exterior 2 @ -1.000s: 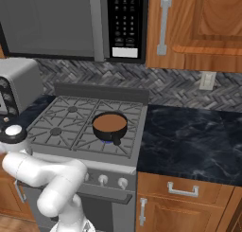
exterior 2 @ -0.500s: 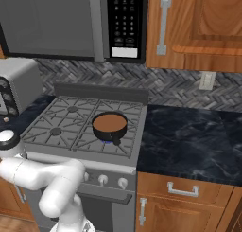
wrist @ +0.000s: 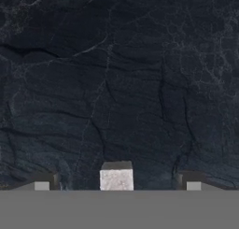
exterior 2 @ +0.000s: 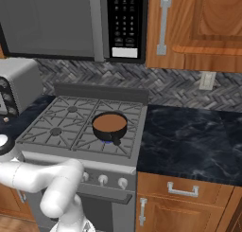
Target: Pick up the sugar cube(s) and place them in the saucepan with hot chocolate.
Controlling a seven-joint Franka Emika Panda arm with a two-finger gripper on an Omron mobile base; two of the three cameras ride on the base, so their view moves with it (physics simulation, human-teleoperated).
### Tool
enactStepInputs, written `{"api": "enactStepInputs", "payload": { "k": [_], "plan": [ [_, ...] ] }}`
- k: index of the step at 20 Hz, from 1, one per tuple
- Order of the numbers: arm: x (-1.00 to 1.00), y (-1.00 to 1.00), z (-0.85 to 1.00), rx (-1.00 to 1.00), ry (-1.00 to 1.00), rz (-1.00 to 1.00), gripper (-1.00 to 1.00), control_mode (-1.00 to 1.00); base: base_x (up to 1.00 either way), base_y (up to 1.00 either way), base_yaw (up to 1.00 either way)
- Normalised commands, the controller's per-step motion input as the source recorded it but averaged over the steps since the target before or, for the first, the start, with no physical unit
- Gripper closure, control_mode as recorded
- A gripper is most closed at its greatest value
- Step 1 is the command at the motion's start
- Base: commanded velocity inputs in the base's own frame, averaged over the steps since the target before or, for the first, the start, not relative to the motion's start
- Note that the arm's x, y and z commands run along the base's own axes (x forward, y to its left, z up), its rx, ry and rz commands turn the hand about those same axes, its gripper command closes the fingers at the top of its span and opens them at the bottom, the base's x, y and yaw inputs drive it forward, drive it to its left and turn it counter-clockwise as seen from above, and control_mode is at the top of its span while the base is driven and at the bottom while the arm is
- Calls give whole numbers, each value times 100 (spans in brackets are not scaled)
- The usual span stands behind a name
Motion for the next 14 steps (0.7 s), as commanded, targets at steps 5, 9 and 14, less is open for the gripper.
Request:
{"api": "enactStepInputs", "payload": {
  "k": [5,9,14],
  "plan": [
    [0,0,0,0,0,2,-100,-100,0,0,0],
    [0,0,0,0,0,1,100,-100,0,0,0],
    [0,1,0,0,0,0,100,-100,0,0,0]
  ]
}}
